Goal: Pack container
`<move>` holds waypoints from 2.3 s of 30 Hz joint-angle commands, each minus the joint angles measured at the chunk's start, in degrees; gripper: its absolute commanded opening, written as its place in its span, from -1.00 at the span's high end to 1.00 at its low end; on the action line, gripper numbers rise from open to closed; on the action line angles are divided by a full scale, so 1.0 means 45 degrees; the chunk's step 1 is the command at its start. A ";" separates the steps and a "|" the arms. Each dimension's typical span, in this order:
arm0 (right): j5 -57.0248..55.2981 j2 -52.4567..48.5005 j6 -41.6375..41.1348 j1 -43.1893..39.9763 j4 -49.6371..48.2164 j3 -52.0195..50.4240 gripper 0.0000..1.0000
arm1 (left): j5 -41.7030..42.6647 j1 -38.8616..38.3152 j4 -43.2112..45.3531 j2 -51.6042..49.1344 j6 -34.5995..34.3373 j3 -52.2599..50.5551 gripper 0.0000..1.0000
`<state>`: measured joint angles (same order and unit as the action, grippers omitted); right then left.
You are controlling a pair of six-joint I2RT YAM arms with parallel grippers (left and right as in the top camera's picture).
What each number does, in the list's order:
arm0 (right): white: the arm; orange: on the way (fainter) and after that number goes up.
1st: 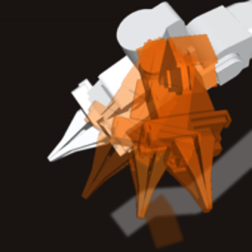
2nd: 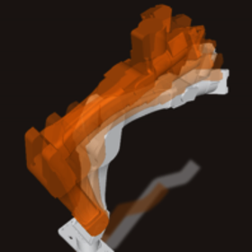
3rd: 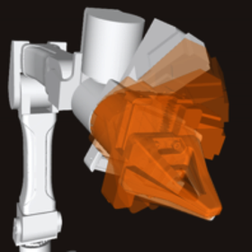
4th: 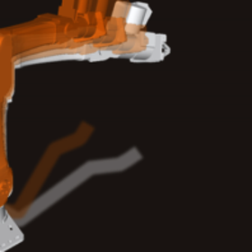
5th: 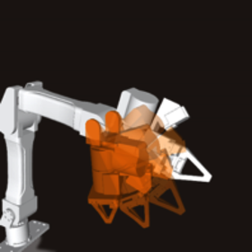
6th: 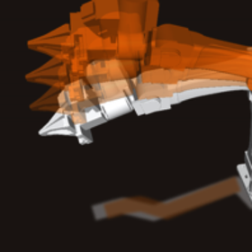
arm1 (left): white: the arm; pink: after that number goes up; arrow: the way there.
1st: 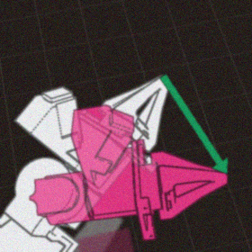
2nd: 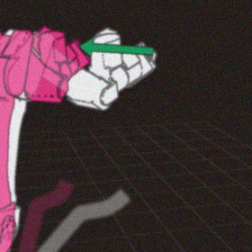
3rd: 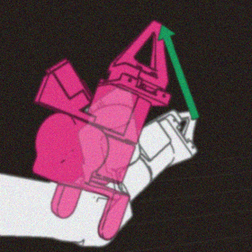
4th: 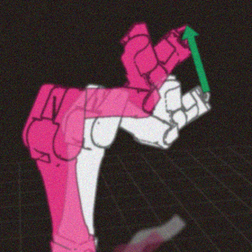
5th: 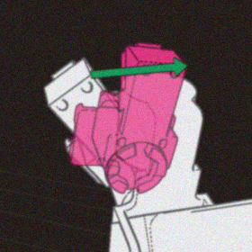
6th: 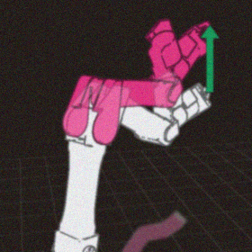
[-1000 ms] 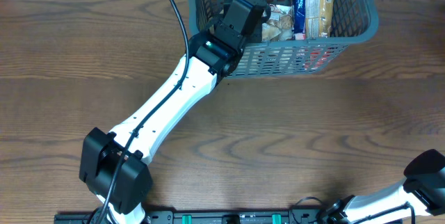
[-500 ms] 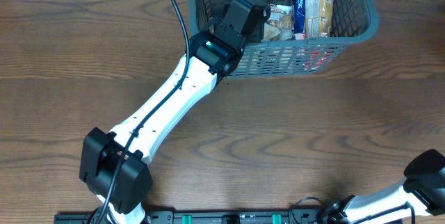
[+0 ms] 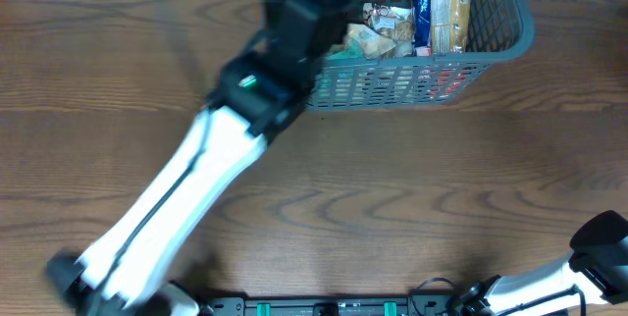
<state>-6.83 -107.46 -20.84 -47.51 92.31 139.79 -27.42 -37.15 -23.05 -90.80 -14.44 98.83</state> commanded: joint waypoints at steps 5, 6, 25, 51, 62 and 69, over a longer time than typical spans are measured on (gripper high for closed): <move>0.0049 -0.0126 -0.0029 -0.0117 0.0019 -0.0034 -0.99 | -0.2977 0.0049 -0.1763 0.3099 0.0398 0.0500 -0.50; 0.0049 -0.0126 -0.0029 -0.0117 0.0015 -0.0034 -0.98 | -0.3356 0.0049 -0.2152 0.3429 0.0398 0.0500 -0.50; 0.2953 -0.0126 0.0719 -0.0112 0.0835 -0.0034 -0.99 | -0.4979 0.0044 -0.8179 0.7946 0.0393 0.0500 -0.96; 0.6761 0.7305 0.4600 0.3021 0.1107 -0.3157 -0.99 | -0.5022 0.0044 -0.9204 0.9389 0.0389 0.0495 -0.97; 0.9874 1.1001 0.4449 0.3667 0.1107 -0.6499 -0.99 | -0.5022 0.0044 -0.9204 0.9389 0.0389 0.0495 -0.97; 1.0433 1.3274 0.3653 0.4313 0.1107 -0.8854 -0.99 | -0.5022 0.0044 -0.9204 0.9389 0.0389 0.0495 -0.97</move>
<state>37.21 -50.98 -1.98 -29.23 97.14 103.22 -48.88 -37.15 -64.34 -48.58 -13.06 100.86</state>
